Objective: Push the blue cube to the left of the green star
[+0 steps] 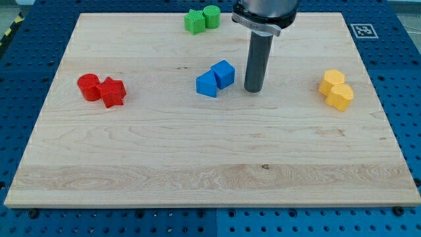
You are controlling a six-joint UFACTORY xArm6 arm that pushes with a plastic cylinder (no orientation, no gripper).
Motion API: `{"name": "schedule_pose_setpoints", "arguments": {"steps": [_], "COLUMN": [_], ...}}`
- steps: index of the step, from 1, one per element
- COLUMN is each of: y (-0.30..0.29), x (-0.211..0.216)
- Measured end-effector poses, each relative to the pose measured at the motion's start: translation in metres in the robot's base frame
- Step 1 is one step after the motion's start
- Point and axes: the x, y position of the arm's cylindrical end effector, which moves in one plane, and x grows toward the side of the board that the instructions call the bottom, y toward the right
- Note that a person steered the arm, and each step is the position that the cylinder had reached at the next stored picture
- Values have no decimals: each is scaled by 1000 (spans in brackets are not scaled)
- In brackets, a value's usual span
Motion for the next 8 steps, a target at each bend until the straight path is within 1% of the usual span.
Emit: {"name": "schedule_pose_setpoints", "arguments": {"steps": [1, 3, 4, 6, 7, 8], "y": [-17, -28, -50, -63, -100, -116], "x": [0, -17, -22, -41, -53, -67]}}
